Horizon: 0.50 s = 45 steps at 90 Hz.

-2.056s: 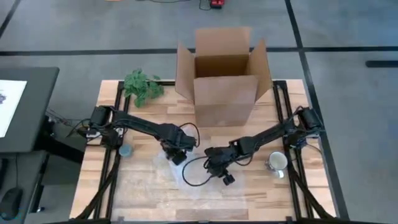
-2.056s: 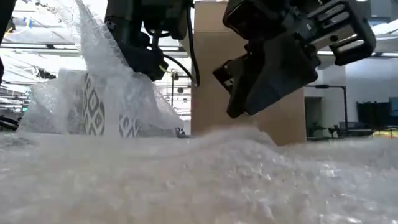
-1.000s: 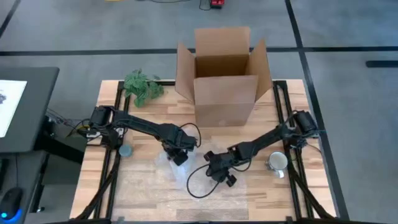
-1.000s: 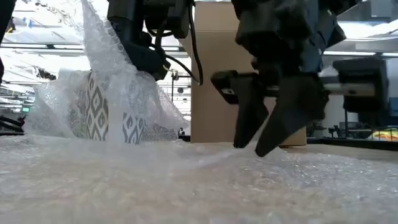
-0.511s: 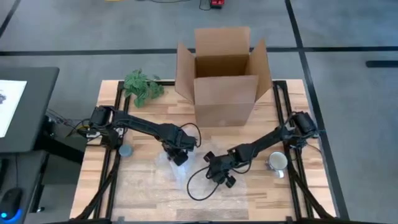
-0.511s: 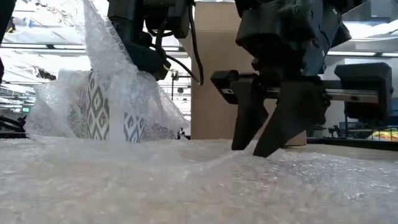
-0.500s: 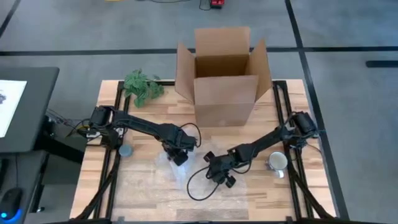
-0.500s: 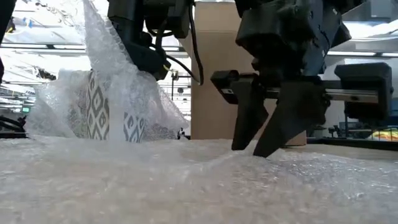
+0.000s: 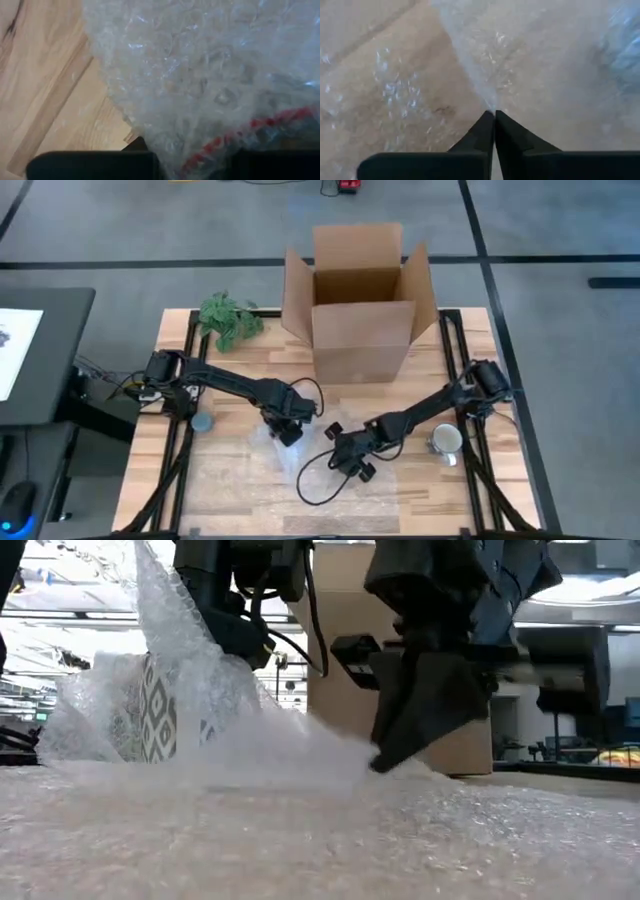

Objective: Wrap mug
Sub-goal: Wrap the white mug with bubble wrap

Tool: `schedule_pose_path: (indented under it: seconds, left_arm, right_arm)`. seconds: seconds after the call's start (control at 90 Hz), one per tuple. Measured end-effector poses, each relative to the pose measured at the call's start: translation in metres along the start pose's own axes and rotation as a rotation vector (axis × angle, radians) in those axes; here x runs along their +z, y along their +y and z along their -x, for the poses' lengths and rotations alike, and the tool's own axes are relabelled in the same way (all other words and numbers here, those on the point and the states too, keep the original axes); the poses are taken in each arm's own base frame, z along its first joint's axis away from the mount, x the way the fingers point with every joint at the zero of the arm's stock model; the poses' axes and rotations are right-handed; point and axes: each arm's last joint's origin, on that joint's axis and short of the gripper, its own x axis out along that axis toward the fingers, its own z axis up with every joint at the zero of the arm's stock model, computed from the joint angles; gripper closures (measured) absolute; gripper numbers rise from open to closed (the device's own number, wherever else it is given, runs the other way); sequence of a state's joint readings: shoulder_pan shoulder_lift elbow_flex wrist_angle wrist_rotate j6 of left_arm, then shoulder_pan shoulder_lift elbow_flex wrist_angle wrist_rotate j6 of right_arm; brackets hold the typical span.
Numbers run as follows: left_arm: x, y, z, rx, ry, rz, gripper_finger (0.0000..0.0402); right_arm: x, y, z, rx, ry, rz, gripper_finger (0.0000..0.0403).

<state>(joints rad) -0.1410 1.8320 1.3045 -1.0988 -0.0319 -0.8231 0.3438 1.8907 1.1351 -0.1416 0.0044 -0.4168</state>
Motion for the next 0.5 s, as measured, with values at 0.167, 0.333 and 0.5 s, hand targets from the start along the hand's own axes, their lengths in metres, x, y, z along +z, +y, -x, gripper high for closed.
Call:
schedule_pose_path:
  seconds: [0.167,0.333,0.5]
  left_arm:
    - [0.000,0.000,0.000,0.000,-0.001,-0.011,0.0379]
    - [-0.001,0.000,0.003,0.002,-0.015,-0.023,0.0379]
    - [-0.001,-0.001,0.014,0.029,-0.079,-0.053,0.0379]
  right_arm:
    - [0.023,-0.013,0.014,-0.027,-0.005,-0.004,0.0402]
    - [0.041,-0.020,0.027,-0.071,0.019,0.003,0.0403]
    - [0.049,-0.016,0.033,-0.129,0.072,0.028,0.0403]
